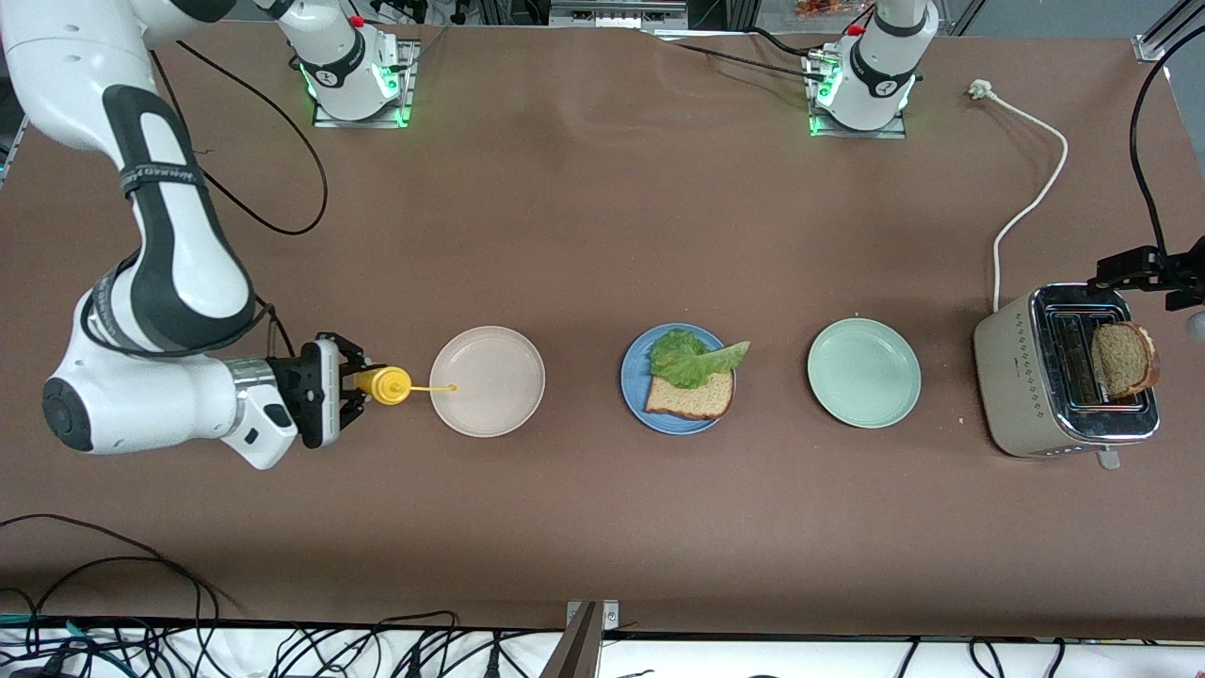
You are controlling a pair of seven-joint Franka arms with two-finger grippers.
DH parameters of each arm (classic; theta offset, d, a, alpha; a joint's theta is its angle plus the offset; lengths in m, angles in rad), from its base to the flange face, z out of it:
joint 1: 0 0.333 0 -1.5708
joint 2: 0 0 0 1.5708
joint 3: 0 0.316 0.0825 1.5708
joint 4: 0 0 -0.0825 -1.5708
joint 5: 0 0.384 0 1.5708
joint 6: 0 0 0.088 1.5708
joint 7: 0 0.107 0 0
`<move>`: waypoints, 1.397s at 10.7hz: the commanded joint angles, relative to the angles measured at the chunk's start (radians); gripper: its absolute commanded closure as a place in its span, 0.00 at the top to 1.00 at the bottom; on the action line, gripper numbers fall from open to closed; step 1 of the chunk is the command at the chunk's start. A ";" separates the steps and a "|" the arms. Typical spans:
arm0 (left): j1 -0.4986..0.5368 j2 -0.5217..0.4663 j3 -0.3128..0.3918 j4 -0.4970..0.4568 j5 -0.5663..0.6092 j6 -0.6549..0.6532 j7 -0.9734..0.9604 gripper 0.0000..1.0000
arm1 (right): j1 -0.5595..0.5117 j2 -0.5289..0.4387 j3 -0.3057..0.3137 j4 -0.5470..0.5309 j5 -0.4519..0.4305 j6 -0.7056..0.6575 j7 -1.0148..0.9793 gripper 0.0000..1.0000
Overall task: Make sandwich in blue plate with both arms
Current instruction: 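Carry the mustard bottle back beside the white plate with the right gripper, then lower the mustard with the right gripper while the left gripper grasps toast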
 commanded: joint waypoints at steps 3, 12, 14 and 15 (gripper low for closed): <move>0.118 0.102 0.013 0.011 0.010 0.092 0.024 1.00 | -0.136 0.119 0.066 0.006 0.017 -0.010 -0.276 0.00; 0.190 0.267 0.015 0.006 0.017 0.294 0.145 1.00 | -0.279 0.359 0.192 0.015 0.011 0.102 -0.524 0.00; 0.190 0.278 0.015 -0.005 0.018 0.293 0.145 0.85 | -0.281 0.371 0.192 0.015 0.013 0.124 -0.552 0.00; 0.189 0.292 0.015 -0.006 0.020 0.287 0.142 0.74 | -0.281 0.372 0.193 0.015 0.014 0.127 -0.555 0.00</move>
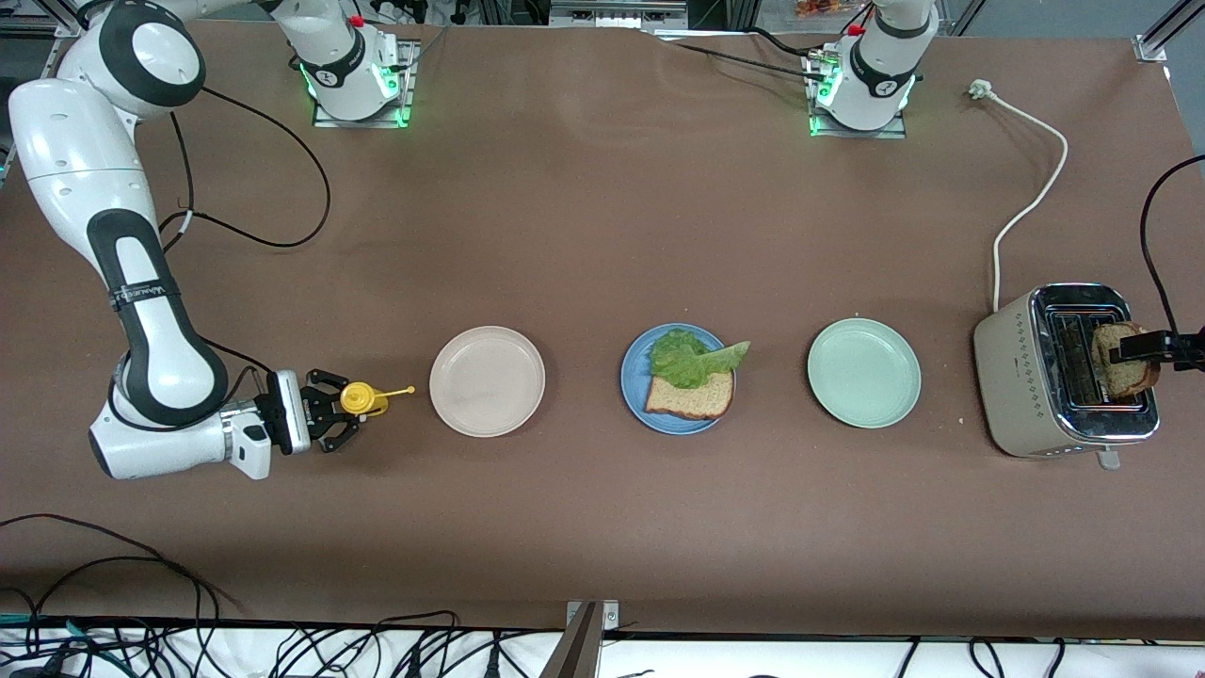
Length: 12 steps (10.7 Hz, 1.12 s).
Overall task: Make sandwich in blue plate with both arms
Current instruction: 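Lower the mustard with the right gripper while the left gripper grasps toast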
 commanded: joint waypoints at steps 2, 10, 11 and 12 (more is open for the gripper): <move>0.000 0.018 -0.002 0.001 0.018 -0.060 0.014 0.11 | -0.018 0.022 0.040 0.017 0.014 0.005 -0.032 0.00; -0.038 -0.036 -0.025 0.093 0.128 -0.258 0.014 0.00 | -0.029 0.022 0.038 0.017 0.014 0.005 -0.041 1.00; -0.082 -0.042 -0.026 0.142 0.170 -0.315 0.014 0.00 | -0.032 0.022 0.040 0.017 0.015 0.005 -0.036 1.00; -0.148 -0.047 -0.025 0.185 0.210 -0.370 0.014 0.00 | -0.033 0.020 0.040 0.017 0.014 0.003 -0.033 1.00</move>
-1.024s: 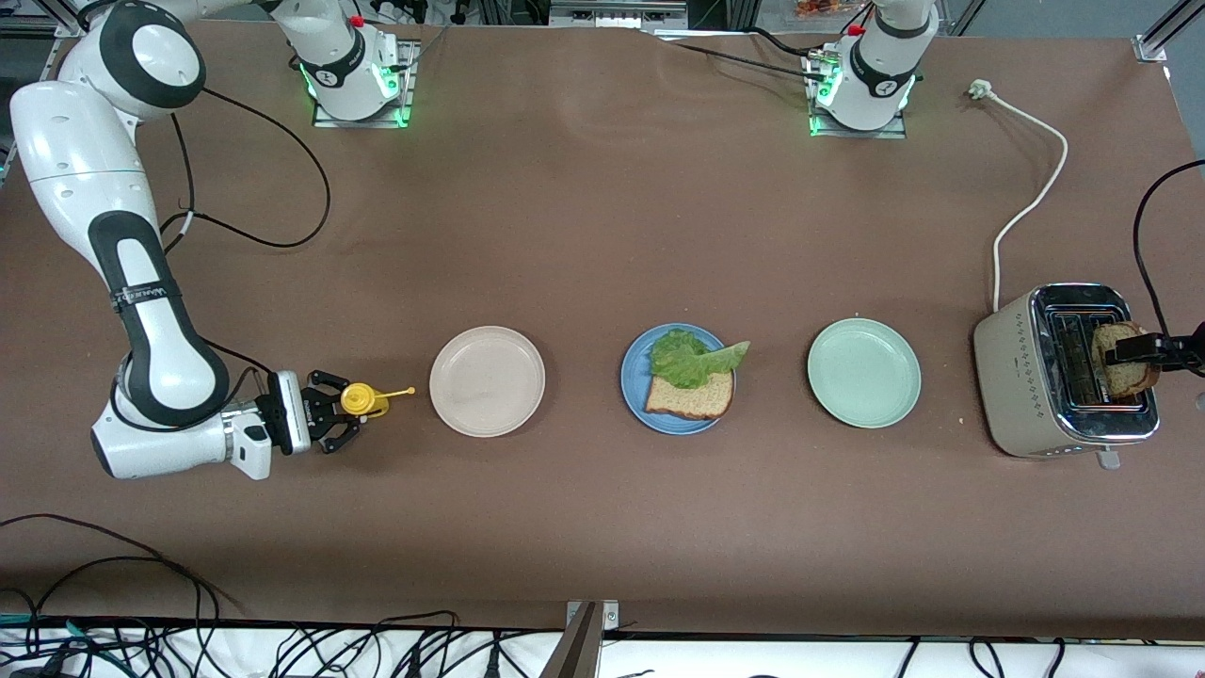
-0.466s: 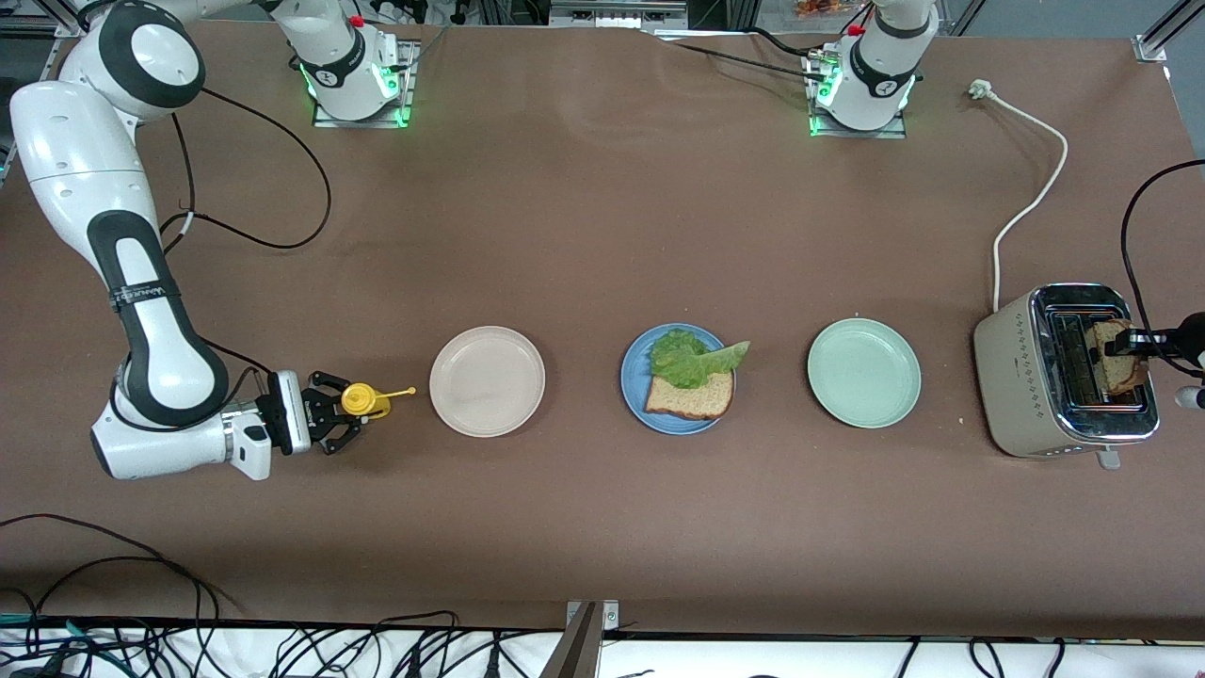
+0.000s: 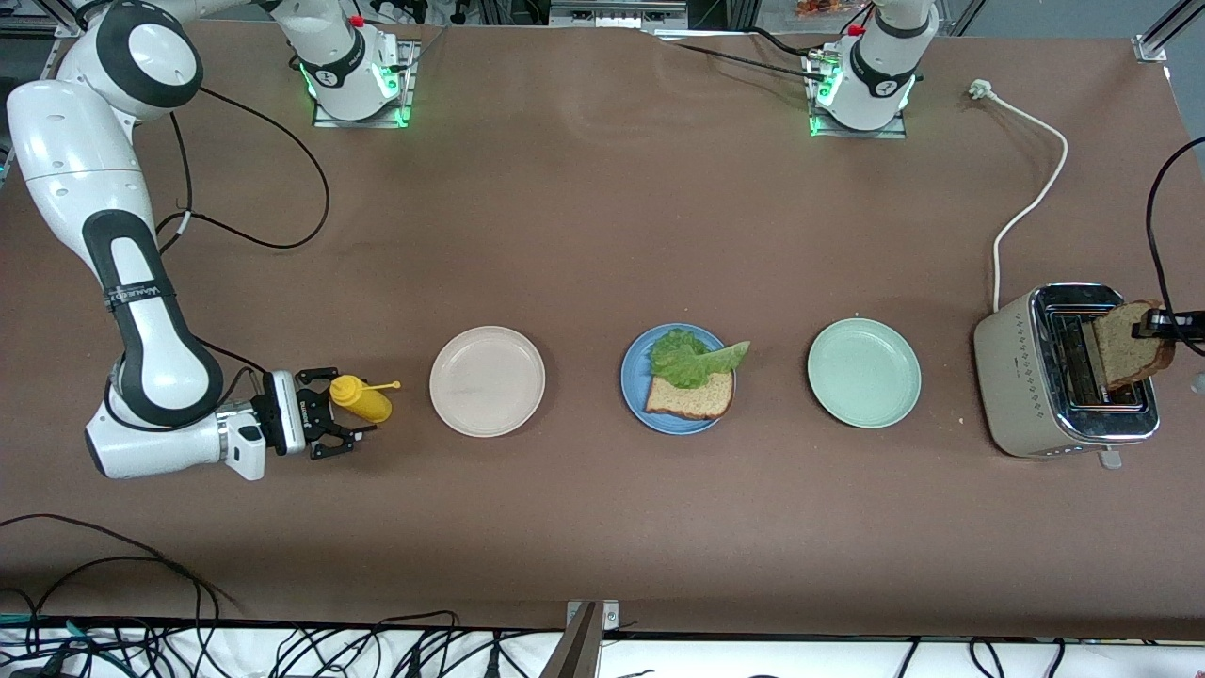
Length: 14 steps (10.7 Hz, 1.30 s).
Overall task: Make sandwich in blue plate with both arms
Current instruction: 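Lower the mustard with the right gripper while the left gripper grasps toast, then open the right gripper while the left gripper lifts the toast out, then carry the toast with the left gripper over the blue plate while the right gripper withdraws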
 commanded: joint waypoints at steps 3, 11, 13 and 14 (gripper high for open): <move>-0.212 -0.083 -0.019 0.112 0.085 -0.176 0.012 0.00 | -0.042 0.003 0.016 0.012 -0.028 -0.043 -0.016 1.00; -0.330 0.004 -0.125 0.092 -0.284 -0.255 -0.011 0.00 | -0.071 -0.158 -0.040 0.054 -0.128 -0.146 0.008 1.00; -0.399 0.067 -0.125 0.094 -0.394 -0.246 -0.089 0.00 | -0.066 -0.241 -0.080 0.028 -0.129 -0.146 0.082 1.00; -0.420 0.120 -0.125 0.110 -0.450 -0.229 -0.096 0.00 | -0.062 -0.288 -0.103 -0.004 -0.128 -0.144 0.132 1.00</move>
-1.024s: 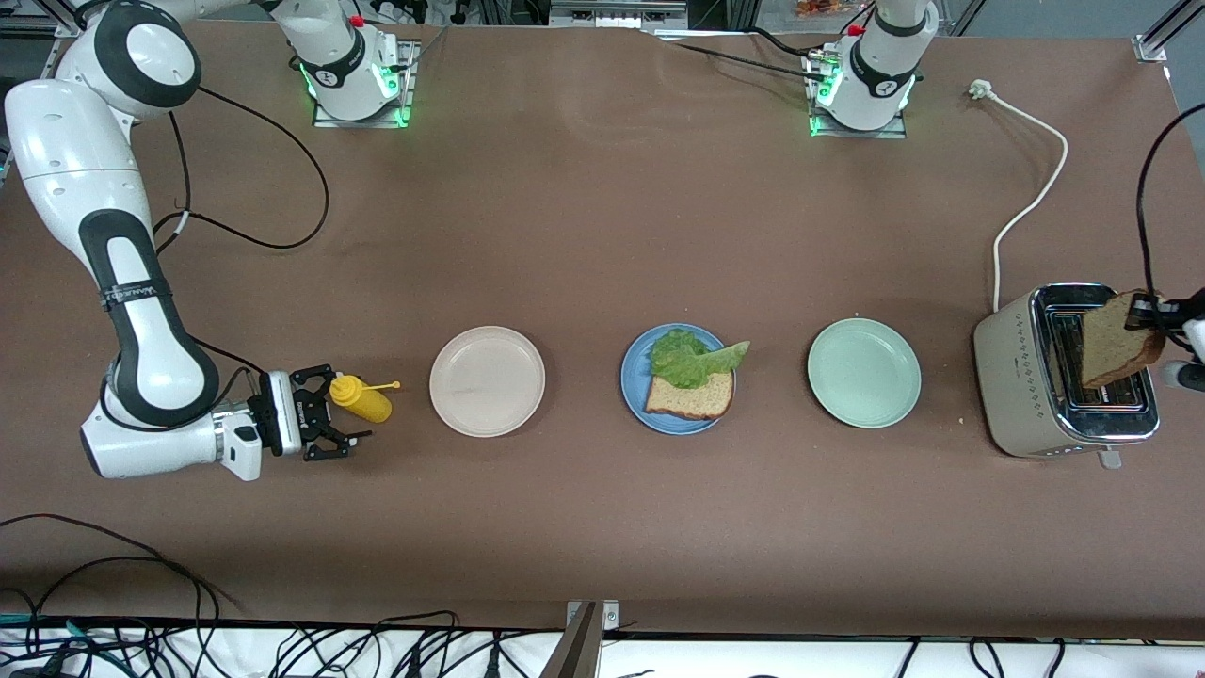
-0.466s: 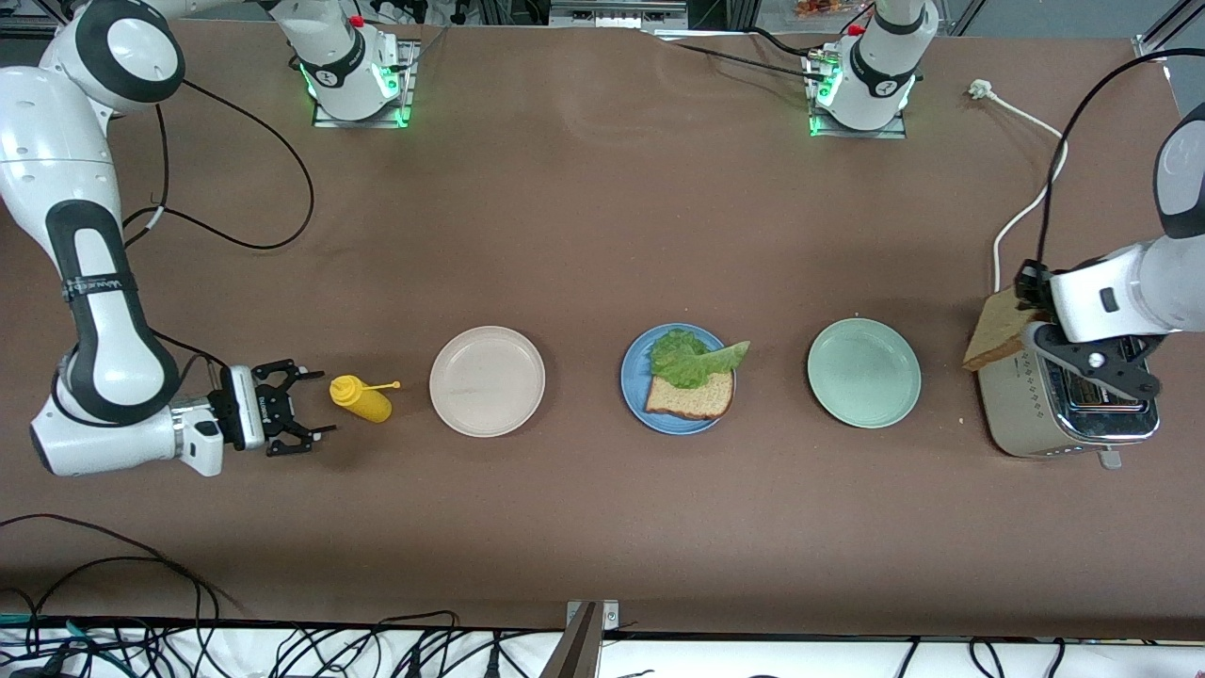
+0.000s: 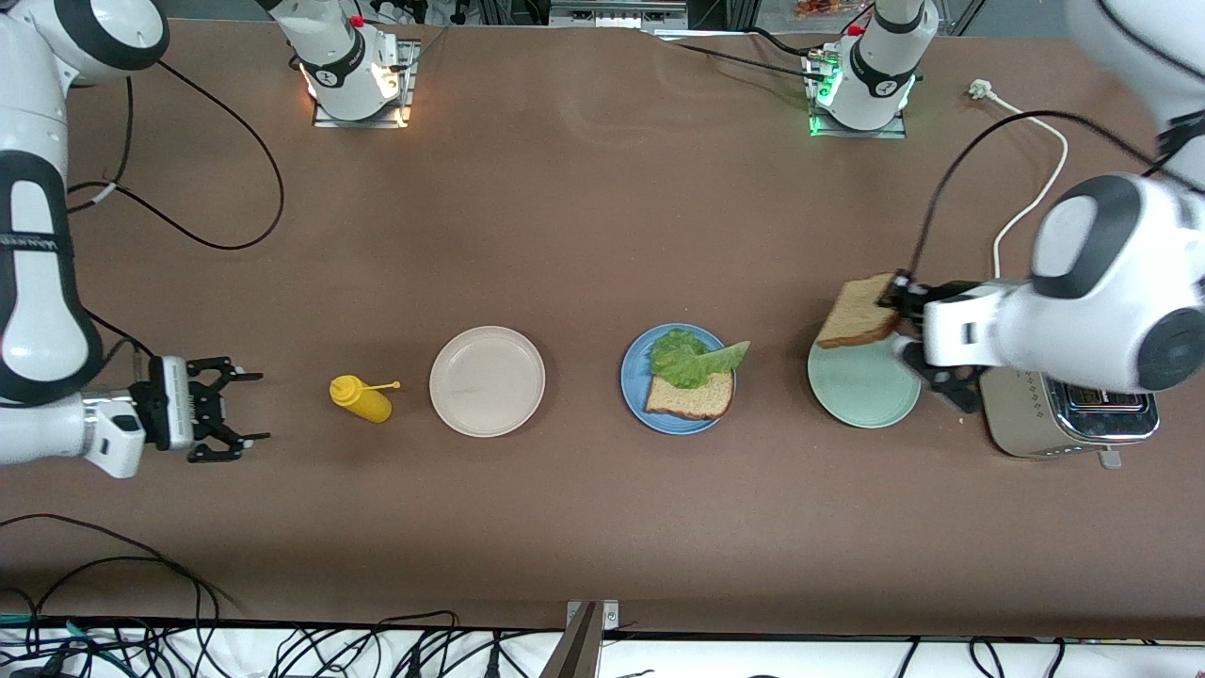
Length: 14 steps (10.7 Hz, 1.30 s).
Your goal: Make sandwich in blue plate with both arms
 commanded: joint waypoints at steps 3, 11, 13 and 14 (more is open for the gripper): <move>-0.092 0.204 0.008 0.030 -0.335 0.202 -0.036 0.00 | 0.113 -0.264 -0.170 -0.101 -0.007 -0.009 0.285 1.00; -0.143 0.391 0.009 0.018 -0.570 0.468 0.169 0.00 | 0.261 -0.604 -0.288 -0.328 0.002 0.009 1.007 1.00; -0.140 0.406 0.009 0.018 -0.586 0.471 0.201 0.79 | 0.319 -0.692 -0.331 -0.418 0.004 0.084 1.143 1.00; -0.135 0.403 0.011 0.019 -0.578 0.474 0.235 1.00 | 0.342 -0.739 -0.333 -0.464 0.001 0.098 1.281 1.00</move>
